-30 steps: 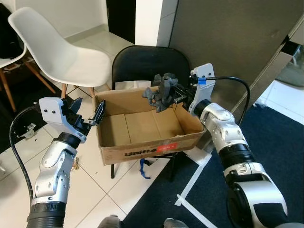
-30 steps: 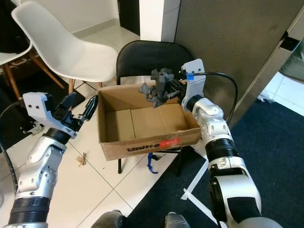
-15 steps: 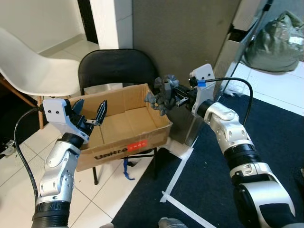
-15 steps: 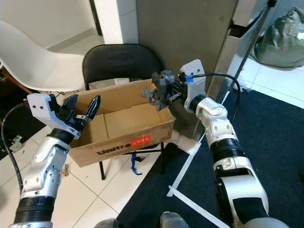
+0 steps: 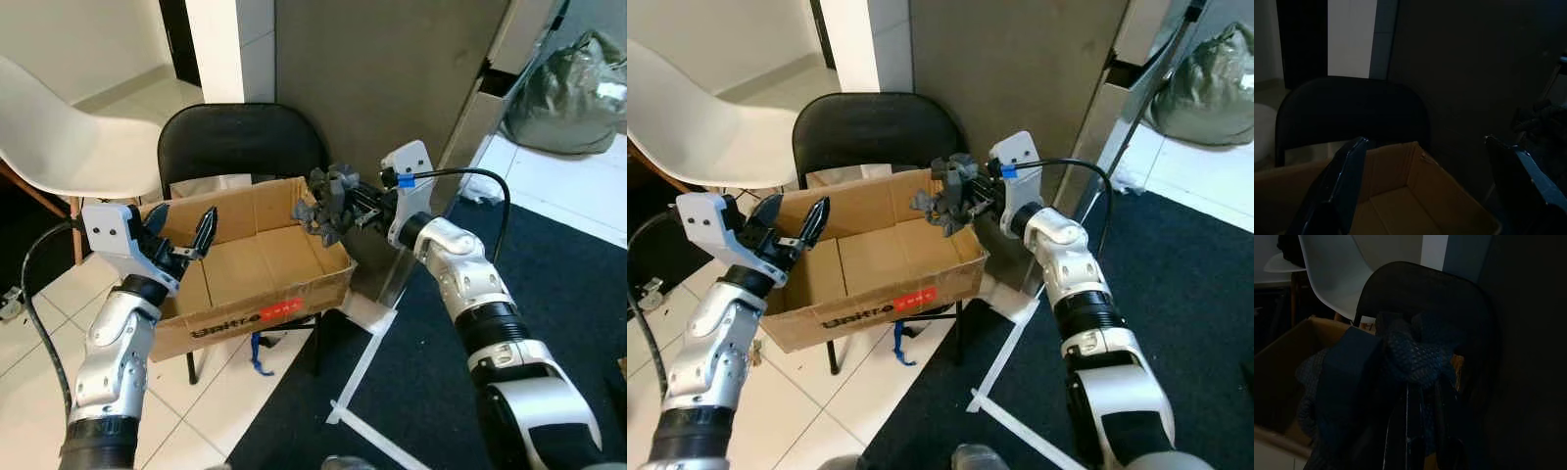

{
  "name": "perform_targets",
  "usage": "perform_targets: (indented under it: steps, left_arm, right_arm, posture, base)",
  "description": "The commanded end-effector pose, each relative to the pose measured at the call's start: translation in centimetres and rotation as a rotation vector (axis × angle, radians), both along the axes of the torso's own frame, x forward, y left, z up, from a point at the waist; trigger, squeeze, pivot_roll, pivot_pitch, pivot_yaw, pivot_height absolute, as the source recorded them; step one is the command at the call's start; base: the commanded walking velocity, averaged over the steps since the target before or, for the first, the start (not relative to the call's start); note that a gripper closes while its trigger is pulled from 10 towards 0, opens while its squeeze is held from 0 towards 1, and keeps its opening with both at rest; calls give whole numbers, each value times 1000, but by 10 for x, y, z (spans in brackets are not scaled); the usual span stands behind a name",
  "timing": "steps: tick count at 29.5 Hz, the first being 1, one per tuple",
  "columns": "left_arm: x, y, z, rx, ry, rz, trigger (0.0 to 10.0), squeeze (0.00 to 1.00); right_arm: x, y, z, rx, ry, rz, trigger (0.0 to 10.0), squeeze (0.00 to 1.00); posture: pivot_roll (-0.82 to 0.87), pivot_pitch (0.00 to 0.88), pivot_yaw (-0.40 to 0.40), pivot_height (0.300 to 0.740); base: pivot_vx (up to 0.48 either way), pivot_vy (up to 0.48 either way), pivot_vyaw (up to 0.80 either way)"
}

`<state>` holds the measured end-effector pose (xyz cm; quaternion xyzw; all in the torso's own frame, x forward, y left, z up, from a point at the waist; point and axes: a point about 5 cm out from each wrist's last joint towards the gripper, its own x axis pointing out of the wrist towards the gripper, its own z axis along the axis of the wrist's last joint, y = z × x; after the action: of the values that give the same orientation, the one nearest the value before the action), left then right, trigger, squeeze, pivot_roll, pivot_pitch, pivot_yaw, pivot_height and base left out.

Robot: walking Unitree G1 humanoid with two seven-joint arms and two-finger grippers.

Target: Picking trash to rubbish bin

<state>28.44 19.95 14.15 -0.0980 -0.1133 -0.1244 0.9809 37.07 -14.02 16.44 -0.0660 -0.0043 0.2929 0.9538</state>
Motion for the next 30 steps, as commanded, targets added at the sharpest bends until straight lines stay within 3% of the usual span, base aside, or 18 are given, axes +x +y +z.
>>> perform_targets:
  steps: [1, 13, 20, 25, 27, 30]
  left_arm:
    - [-2, 2, -2, 17, 3, 1, 10000, 0]
    - [0, 3, -3, 21, 17, 20, 10000, 0]
    - [-1, 5, -6, 32, 30, 27, 10000, 0]
    - [-6, 2, -7, 83, 41, -39, 10000, 0]
    - [-16, -6, -9, 156, 55, -155, 10000, 0]
    - [-23, -8, -8, 181, 67, -228, 10000, 0]
  right_arm:
    - [-1, 0, 1, -2, -12, 5, 10000, 0]
    - [-1, 0, 2, -3, -14, 9, 10000, 0]
    - [-4, 1, 2, -21, -17, 56, 10000, 0]
    - [-12, 5, 2, -125, -23, 201, 10000, 0]
    - [-23, 8, -4, -263, -7, 366, 10000, 0]
    - [-28, 8, -7, -344, 19, 471, 10000, 0]
  posture:
    - [-16, 0, -21, 740]
    - [-15, 0, -22, 740]
    - [-12, 0, -19, 740]
    - [-12, 0, -19, 740]
    - [-6, 0, -22, 740]
    - [0, 0, -30, 740]
  base:
    - [480, 0, 0]
    - [465, 0, 0]
    - [0, 0, 0]
    - [0, 0, 0]
    - [0, 0, 0]
    - [0, 0, 0]
